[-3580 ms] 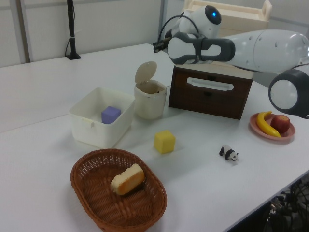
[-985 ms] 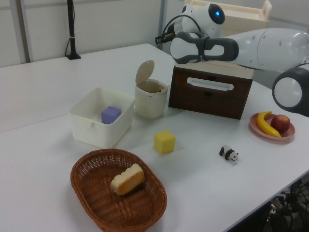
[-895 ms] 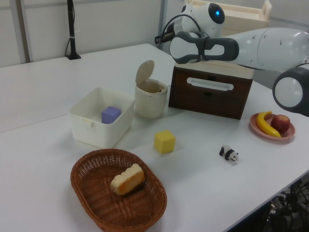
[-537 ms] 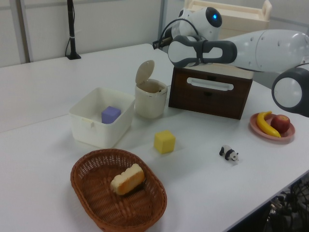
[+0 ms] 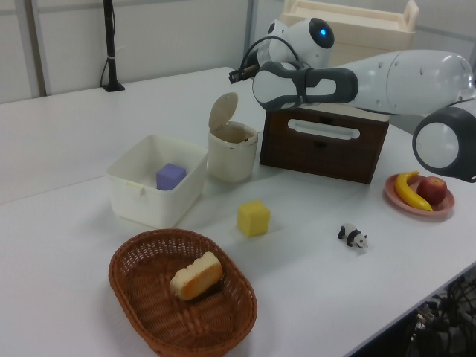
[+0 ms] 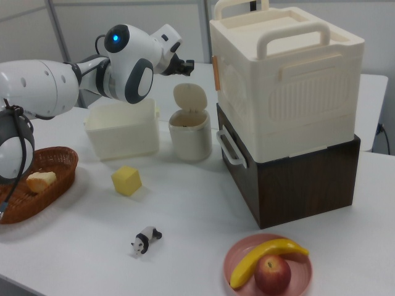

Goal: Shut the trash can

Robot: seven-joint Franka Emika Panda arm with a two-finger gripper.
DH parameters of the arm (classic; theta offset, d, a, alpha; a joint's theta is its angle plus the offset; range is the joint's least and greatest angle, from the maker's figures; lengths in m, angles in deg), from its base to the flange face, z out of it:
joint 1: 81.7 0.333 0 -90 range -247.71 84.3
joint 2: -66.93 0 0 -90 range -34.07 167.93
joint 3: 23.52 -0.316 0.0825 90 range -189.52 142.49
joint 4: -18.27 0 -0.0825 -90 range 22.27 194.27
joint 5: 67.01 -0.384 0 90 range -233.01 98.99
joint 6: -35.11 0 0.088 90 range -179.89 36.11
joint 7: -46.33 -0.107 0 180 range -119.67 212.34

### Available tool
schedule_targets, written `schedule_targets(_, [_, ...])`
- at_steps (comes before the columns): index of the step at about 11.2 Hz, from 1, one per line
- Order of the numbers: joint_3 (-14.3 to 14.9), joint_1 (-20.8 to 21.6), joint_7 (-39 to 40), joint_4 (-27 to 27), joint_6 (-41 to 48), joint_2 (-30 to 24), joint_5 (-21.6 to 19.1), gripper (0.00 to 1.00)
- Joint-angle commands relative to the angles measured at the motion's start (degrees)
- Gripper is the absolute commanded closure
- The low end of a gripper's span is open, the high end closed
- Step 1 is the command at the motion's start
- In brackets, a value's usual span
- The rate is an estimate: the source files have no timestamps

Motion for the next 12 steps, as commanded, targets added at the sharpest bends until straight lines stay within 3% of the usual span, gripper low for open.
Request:
schedule_targets(1, [0.83,0.96,0.77,-0.69,-0.41,0.77,0.73,1.0])
schedule_targets(12, [0.91,1.31,0.86,-2.79,-0.5,2.8,0.81,1.0])
